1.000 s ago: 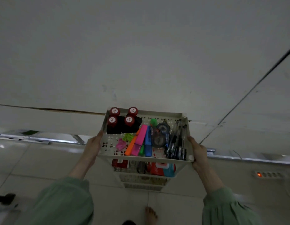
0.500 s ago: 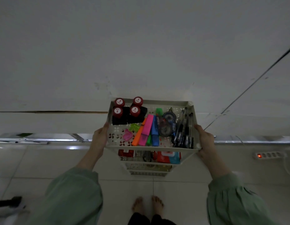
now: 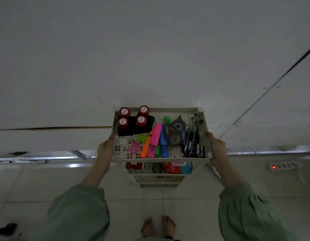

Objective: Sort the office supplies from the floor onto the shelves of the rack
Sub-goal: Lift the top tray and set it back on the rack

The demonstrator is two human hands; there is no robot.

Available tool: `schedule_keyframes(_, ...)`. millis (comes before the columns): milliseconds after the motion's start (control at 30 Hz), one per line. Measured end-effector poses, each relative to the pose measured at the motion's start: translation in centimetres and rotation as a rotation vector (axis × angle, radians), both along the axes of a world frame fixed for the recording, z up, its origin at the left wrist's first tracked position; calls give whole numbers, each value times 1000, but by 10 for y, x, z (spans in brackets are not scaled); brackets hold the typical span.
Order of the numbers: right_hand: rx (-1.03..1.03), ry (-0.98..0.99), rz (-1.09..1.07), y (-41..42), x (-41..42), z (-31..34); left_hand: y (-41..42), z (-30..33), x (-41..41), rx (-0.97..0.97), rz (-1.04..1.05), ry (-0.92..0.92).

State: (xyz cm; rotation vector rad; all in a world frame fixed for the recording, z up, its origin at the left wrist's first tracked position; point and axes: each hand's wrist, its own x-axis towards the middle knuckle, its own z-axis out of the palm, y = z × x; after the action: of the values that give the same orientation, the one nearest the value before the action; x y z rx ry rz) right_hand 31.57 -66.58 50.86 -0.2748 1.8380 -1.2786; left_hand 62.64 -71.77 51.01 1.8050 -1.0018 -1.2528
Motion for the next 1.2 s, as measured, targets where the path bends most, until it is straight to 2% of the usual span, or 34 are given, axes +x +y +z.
schedule_keyframes(167,-9,1,5,-4,-5,-6,-1,-4,-6,1,17,31)
schedule_keyframes(467,10,35,53,-11,-12,-11,-16,-10,-10,39,-52,-24)
schedule_keyframes(900,42,75,104,-6,-11,-14,-9,-12,-10,41,-7,23)
schedule_keyframes(1200,35,197,143,-1,-9,-8,-9,-8,-7,59,-98,-66)
